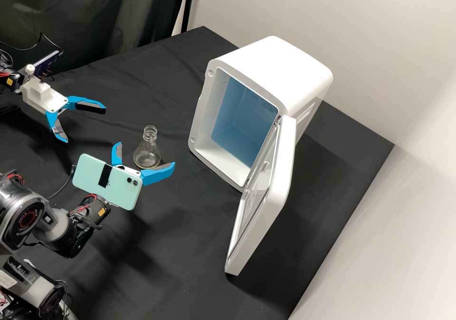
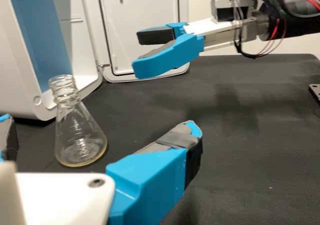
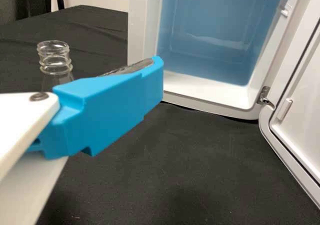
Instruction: Place the flask in the incubator
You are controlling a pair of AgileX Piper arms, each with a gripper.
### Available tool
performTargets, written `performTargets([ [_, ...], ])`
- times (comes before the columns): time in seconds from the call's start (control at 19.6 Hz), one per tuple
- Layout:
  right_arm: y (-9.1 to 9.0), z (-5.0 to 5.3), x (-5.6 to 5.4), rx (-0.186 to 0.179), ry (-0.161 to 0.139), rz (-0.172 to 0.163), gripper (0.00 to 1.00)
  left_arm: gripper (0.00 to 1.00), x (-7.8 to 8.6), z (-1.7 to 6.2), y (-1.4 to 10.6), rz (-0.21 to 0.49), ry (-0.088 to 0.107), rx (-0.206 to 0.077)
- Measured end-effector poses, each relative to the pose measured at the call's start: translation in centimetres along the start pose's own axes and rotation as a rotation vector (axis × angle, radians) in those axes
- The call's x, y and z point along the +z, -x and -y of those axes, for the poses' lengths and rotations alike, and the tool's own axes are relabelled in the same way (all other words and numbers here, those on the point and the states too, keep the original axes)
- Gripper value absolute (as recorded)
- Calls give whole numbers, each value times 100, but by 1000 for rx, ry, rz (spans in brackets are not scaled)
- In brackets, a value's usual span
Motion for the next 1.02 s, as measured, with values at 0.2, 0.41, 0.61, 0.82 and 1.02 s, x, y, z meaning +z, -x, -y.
performTargets([
  [0.2, 0, -5, 7, 3, 0, 4, 100, 100, 4, 0, -2, 2, 0, 0],
  [0.41, 1, -18, 25, 10, -1, 14, 0, 100, 4, 0, -2, 2, 0, 0],
  [0.61, 1, -28, 38, 16, -2, 21, 0, 100, 4, 0, -2, 2, 0, 0],
  [0.82, 1, -28, 38, 16, -2, 21, 0, 100, 4, 0, -2, 2, 0, 0],
  [1.02, 1, -28, 38, 16, -2, 21, 0, 100, 4, 0, -2, 2, 0, 0],
])
